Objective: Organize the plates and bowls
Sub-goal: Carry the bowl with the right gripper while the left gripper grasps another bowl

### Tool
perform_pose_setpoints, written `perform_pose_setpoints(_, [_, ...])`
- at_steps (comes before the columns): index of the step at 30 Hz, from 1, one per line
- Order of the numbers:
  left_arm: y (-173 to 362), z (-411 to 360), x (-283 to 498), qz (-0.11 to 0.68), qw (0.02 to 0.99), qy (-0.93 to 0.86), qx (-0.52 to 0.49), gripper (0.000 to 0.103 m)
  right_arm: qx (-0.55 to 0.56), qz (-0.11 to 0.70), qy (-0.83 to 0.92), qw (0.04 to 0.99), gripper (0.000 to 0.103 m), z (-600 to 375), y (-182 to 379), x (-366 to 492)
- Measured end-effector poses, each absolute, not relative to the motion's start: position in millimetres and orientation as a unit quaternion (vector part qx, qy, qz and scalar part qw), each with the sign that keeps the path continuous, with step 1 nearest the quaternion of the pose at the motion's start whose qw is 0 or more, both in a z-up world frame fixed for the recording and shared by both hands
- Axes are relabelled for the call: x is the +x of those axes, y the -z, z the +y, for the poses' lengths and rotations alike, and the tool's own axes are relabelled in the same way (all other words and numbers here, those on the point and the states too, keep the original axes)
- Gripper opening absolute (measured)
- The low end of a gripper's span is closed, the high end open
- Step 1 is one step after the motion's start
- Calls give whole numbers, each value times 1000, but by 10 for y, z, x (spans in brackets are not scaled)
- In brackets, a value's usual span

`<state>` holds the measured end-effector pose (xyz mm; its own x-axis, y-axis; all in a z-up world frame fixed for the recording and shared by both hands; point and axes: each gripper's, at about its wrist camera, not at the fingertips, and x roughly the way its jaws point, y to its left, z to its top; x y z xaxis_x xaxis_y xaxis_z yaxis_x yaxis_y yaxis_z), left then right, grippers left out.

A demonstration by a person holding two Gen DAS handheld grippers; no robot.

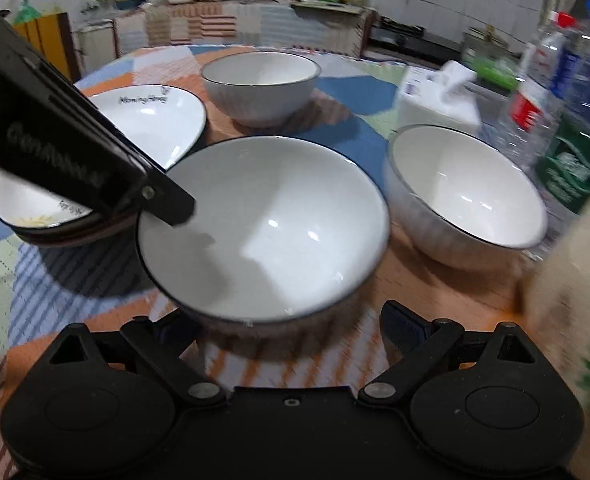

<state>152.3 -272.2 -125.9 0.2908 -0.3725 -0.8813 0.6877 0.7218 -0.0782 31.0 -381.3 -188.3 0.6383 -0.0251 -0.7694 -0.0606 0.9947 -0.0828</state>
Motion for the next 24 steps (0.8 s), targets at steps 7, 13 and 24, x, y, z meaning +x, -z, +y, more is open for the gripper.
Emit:
perform_pose_setpoints(7, [1010, -2732, 1574, 476, 793, 351, 151, 18, -19, 388, 7, 921, 98, -3934, 1558, -51])
perform_pose_setpoints(13, [850, -2881, 1670, 462, 799, 361, 133, 29, 74, 324, 43, 942, 98, -4068, 1304, -199])
perform_pose_setpoints(24, [988, -3466, 2232, 477, 792, 373, 76, 39, 258, 323, 159, 896, 82, -4365, 1462, 295])
